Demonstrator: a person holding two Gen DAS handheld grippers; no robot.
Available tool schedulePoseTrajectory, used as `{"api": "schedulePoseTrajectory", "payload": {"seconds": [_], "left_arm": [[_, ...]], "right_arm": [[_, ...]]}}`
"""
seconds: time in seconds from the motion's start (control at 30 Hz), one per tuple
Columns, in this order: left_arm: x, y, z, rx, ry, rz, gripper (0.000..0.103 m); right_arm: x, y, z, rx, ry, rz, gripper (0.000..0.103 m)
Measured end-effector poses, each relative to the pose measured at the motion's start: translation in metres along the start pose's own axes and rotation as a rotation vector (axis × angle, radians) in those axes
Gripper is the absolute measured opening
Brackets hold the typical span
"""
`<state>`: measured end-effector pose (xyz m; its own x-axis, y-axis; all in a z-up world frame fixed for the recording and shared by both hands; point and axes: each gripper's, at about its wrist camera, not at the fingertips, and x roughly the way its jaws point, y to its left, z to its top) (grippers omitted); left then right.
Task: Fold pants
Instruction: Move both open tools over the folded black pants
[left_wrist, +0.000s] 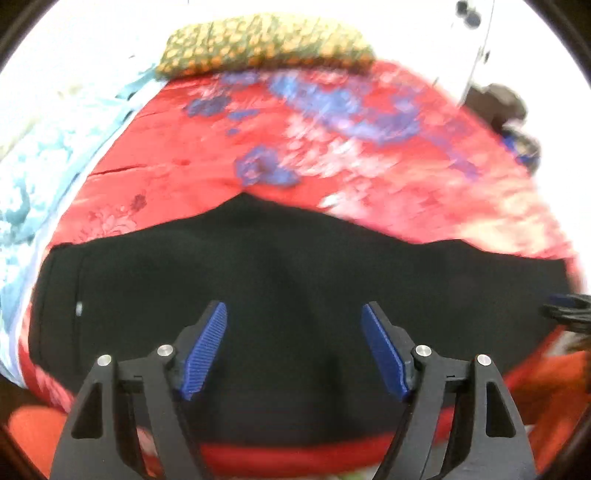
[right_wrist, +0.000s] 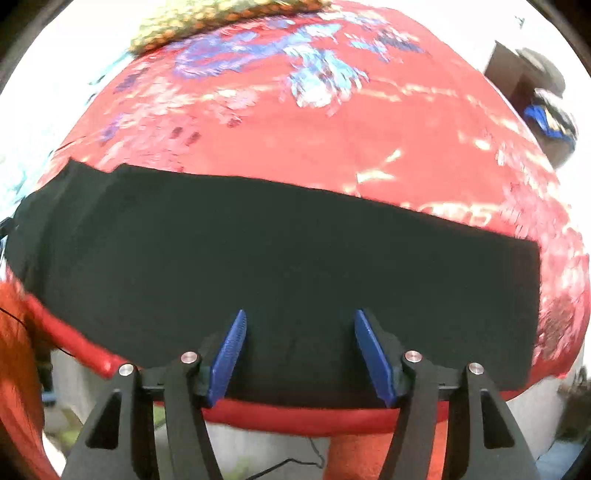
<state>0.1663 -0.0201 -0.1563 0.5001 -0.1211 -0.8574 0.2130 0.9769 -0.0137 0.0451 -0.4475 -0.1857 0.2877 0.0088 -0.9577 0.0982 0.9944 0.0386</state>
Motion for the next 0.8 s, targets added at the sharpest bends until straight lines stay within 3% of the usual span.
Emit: {"api": "schedulePoseTrajectory", "payload": {"seconds": [0.07, 0.1, 0.13, 0.2, 0.23, 0.3, 0.4, 0.5, 0.57, 0.63, 0.67, 0.73, 0.77, 0.8], "left_arm": [[0.035, 0.002, -0.010, 0.047, 0.136, 0.048, 0.055], [0.051, 0.001, -0.029, 0.100, 0.241, 0.079, 0.055], [0.049, -0.001, -0.040, 0.142, 0.237, 0.088, 0.056], [0.034, 0.000, -0.053, 0.194, 0.218, 0.164, 0.082], [0.027, 0.007, -0.055, 0.170, 0.222, 0.172, 0.083], [0.014, 0.032, -0.053, 0.059, 0.211, 0.111, 0.084], [-0.005, 0.066, -0.043, -0.084, 0.132, 0.085, 0.084], [-0.008, 0.073, -0.032, -0.124, 0.088, 0.043, 0.084], [-0.001, 0.050, -0.031, -0.043, 0.086, -0.002, 0.084], [0.011, 0.012, -0.035, 0.121, 0.092, -0.013, 0.084], [0.017, -0.008, -0.044, 0.231, 0.125, 0.003, 0.084], [0.027, -0.039, -0.074, 0.459, 0.209, 0.125, 0.080], [0.019, -0.040, -0.078, 0.481, 0.185, 0.142, 0.080], [0.013, -0.037, -0.080, 0.481, 0.218, 0.145, 0.080]], "right_arm": [[0.016, 0.002, -0.008, 0.018, 0.049, -0.001, 0.066], [0.018, 0.008, -0.019, 0.011, 0.058, -0.007, 0.076], [0.019, 0.010, -0.027, 0.006, 0.077, -0.008, 0.081], [0.022, 0.009, -0.039, -0.004, 0.103, -0.001, 0.090], [0.021, 0.008, -0.041, 0.000, 0.094, 0.000, 0.090], [0.020, 0.007, -0.042, 0.010, 0.082, 0.009, 0.094], [0.020, 0.004, -0.046, 0.028, 0.055, 0.024, 0.099], [0.019, 0.007, -0.045, 0.024, 0.056, 0.016, 0.103], [0.021, 0.008, -0.044, 0.024, 0.060, 0.007, 0.103], [0.025, 0.011, -0.039, 0.033, 0.054, 0.003, 0.103], [0.027, 0.012, -0.037, 0.038, 0.050, 0.005, 0.103], [0.024, 0.009, -0.039, 0.044, 0.045, 0.010, 0.103], [0.020, 0.007, -0.040, 0.046, 0.042, 0.016, 0.103], [0.017, 0.005, -0.039, 0.053, 0.037, 0.026, 0.102]]}}
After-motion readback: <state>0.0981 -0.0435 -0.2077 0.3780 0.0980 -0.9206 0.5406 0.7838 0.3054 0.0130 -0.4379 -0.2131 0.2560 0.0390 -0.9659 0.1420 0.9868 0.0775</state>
